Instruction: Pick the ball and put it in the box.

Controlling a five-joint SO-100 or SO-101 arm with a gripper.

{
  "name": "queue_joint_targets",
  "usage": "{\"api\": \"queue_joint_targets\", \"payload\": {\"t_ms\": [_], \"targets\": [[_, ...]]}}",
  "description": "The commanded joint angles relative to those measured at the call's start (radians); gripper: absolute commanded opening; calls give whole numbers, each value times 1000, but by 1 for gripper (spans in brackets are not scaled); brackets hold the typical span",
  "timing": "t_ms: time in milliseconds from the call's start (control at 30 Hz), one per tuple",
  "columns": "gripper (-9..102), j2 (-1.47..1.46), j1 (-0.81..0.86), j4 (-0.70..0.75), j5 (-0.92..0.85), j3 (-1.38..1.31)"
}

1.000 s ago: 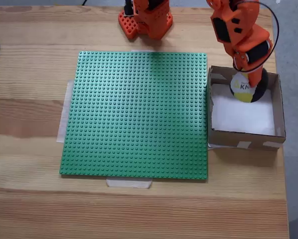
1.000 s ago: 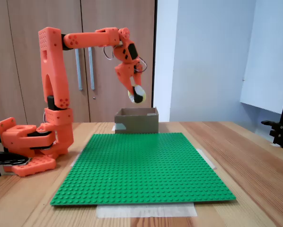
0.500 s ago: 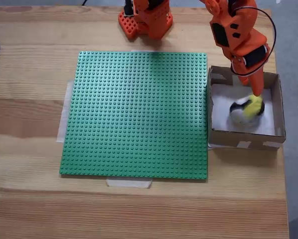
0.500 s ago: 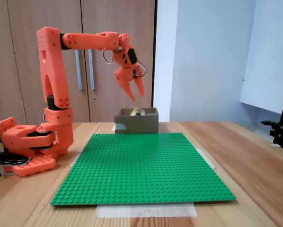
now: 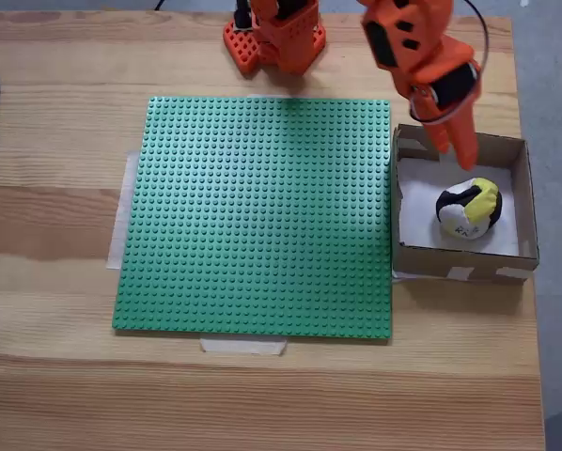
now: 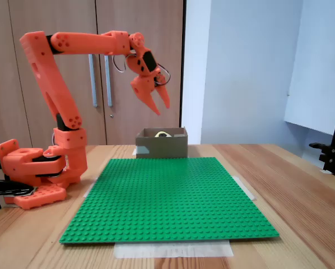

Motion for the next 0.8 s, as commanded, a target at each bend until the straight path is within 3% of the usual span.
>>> {"api": "queue_joint_targets", "payload": {"t_ms": [0, 400, 767], "targets": [[18, 114, 34, -34, -34, 37], [17, 367, 202, -101, -109, 232], [16, 495, 466, -170, -103, 390]]}}
